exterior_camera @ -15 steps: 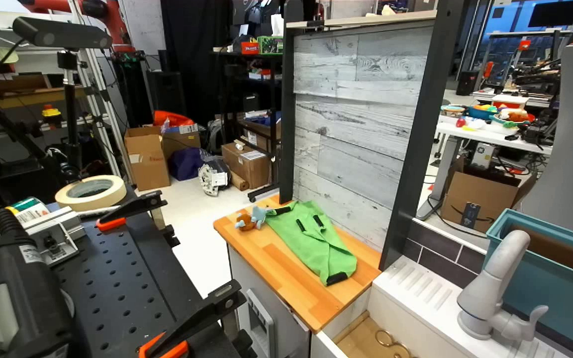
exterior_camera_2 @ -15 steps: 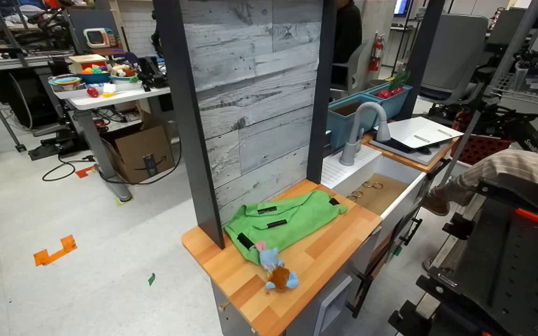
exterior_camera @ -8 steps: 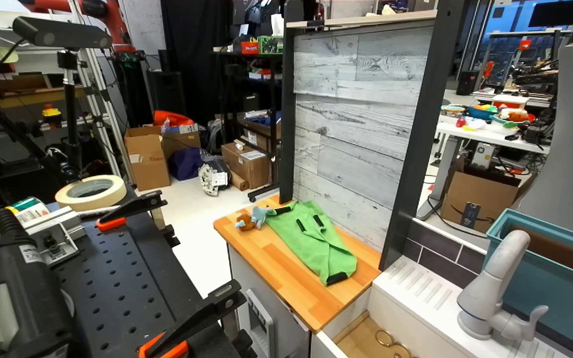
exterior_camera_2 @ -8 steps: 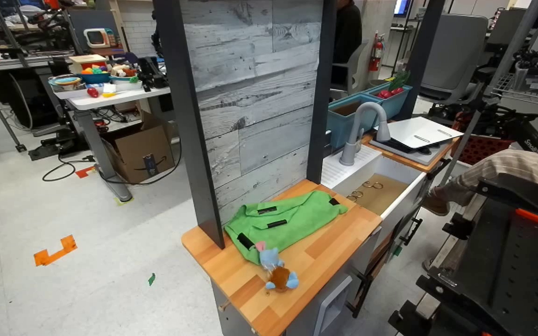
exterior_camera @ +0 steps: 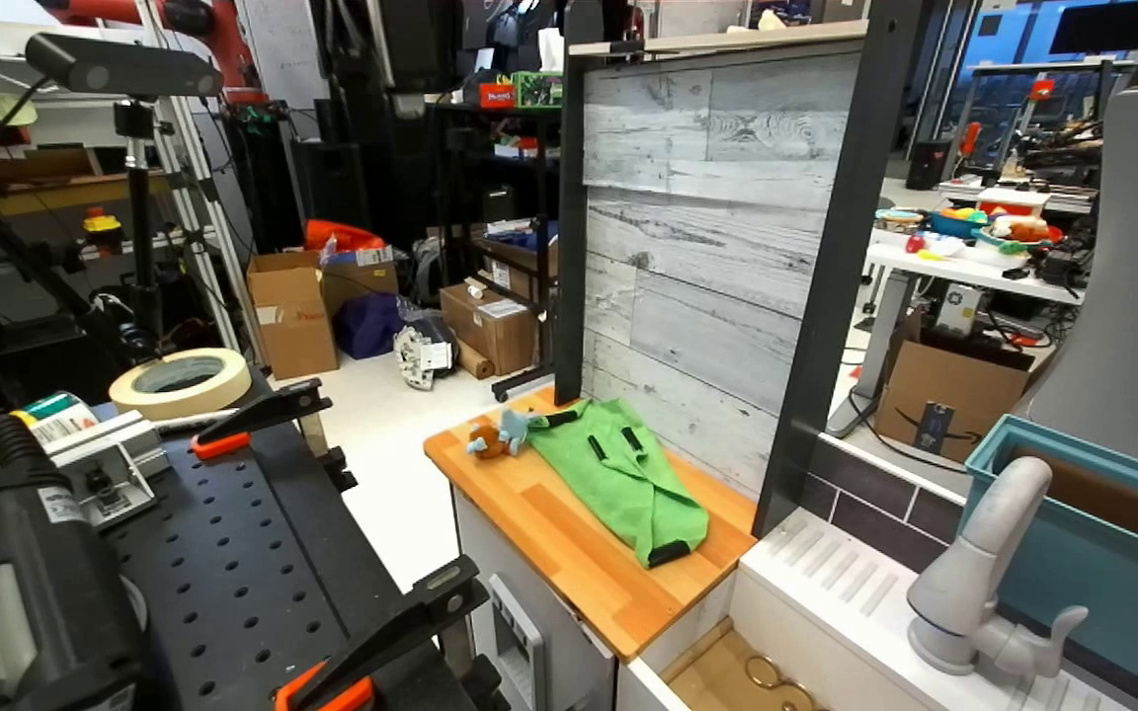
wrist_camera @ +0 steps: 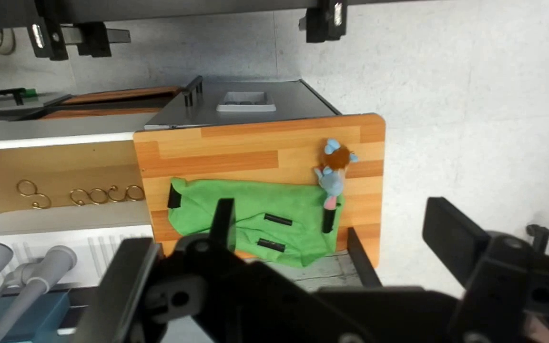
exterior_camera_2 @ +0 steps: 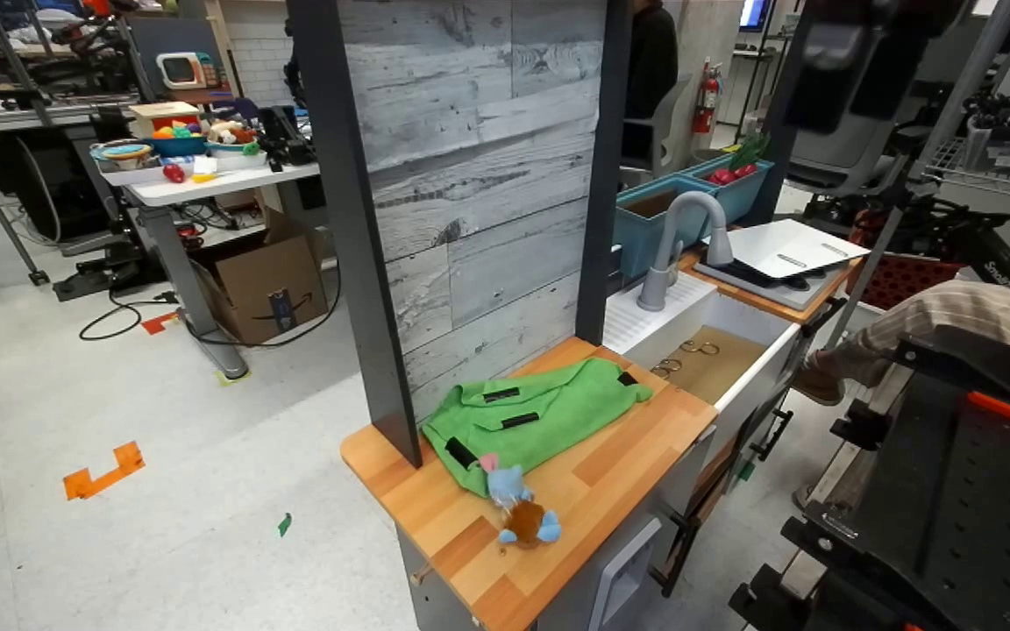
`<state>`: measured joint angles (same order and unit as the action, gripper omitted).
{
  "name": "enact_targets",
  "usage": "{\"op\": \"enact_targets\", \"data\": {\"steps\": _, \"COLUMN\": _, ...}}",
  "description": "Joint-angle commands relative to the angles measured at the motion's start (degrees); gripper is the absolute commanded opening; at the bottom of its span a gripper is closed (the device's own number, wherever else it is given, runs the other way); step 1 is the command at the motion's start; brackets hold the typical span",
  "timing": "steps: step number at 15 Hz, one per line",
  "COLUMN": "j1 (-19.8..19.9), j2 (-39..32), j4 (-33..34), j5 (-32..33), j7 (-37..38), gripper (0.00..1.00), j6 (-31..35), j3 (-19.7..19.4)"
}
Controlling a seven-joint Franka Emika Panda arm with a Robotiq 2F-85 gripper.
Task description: Slide the green cloth to the right
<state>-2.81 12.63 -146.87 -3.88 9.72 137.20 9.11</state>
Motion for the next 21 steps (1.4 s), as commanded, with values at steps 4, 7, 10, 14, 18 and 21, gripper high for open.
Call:
{"op": "enact_targets", "data": {"steps": 4, "j1": 2.6, "j2": -26.1, "j4": 14.3, "j5": 4.9, "j7": 4.0, "gripper": 1.0, "j6": 9.6, "j3": -6.5}}
{"op": "enact_targets", "data": {"steps": 7, "j1": 1.8, "j2": -24.5, "j4": 12.2, "j5": 3.2, "j7": 1.8, "gripper": 1.0, "j6": 9.1, "j3": -7.4}}
{"op": "enact_targets", "data": {"steps": 10, "j1": 1.7, "j2": -26.8, "j4": 14.2, "j5": 3.1, "j7": 2.0, "gripper": 1.0, "j6": 9.1, "j3": -7.6}}
{"op": "enact_targets", "data": {"steps": 14, "j1": 1.3, "j2": -26.4, "j4": 13.8, "j5": 3.7, "j7": 3.4, "gripper": 1.0, "j6": 10.8, "j3": -7.7}}
{"op": "enact_targets", "data": {"steps": 18, "j1": -2.5, "j2": -30.9, "j4": 13.7, "j5": 7.4, "j7": 12.0, "gripper": 1.0, "j6": 25.0, "j3": -10.4}}
{"op": "enact_targets", "data": {"steps": 21, "j1": -8.8, "j2": -39.7, "j4": 18.2, "j5": 12.0, "j7": 19.4, "gripper": 1.0, "j6": 33.1, "j3": -16.9}}
